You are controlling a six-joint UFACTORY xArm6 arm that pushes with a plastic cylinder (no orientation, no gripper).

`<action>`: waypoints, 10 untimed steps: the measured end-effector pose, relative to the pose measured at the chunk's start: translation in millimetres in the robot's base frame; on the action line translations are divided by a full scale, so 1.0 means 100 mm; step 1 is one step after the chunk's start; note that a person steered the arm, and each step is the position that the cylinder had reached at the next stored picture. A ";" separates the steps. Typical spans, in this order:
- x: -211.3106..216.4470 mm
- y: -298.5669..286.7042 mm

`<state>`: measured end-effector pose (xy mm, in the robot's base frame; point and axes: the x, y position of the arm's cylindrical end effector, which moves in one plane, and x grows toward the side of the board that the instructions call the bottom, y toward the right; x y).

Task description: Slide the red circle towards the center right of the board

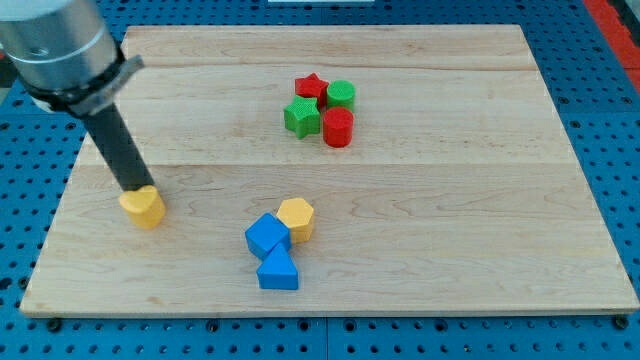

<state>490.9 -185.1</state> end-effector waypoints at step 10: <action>-1.12 1.42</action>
<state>379.3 -43.0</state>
